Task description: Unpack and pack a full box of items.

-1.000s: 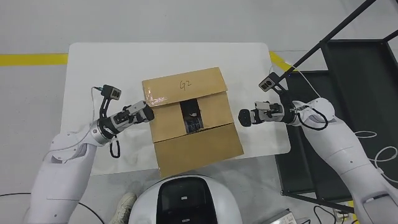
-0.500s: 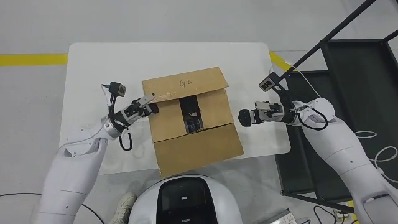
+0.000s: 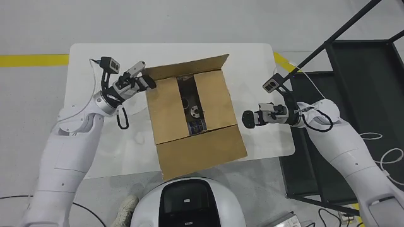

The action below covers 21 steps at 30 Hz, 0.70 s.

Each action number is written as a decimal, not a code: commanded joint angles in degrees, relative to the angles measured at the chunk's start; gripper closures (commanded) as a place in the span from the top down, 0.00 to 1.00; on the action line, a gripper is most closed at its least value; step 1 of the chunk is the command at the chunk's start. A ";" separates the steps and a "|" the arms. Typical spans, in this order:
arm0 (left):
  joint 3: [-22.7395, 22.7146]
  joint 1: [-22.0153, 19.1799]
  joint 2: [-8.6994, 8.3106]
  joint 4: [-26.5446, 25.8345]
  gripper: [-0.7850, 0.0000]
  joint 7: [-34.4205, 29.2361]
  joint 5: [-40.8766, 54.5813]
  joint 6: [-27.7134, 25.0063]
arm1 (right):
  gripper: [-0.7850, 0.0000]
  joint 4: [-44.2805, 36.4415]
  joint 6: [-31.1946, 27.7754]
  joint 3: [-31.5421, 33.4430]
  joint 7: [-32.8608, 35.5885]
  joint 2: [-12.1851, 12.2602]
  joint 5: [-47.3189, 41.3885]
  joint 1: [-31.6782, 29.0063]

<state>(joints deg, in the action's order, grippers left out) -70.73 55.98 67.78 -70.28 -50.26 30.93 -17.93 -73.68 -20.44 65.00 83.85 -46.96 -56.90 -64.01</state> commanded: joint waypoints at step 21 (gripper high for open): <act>10.15 -18.51 4.60 30.16 1.00 9.42 -7.11 -0.46 | 1.00 0.00 0.00 0.00 0.00 0.00 0.00 0.00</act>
<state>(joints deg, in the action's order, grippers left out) -60.74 37.78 72.29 -41.10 -40.61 24.14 -18.31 -73.68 -20.44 65.00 83.85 -46.96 -56.90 -64.01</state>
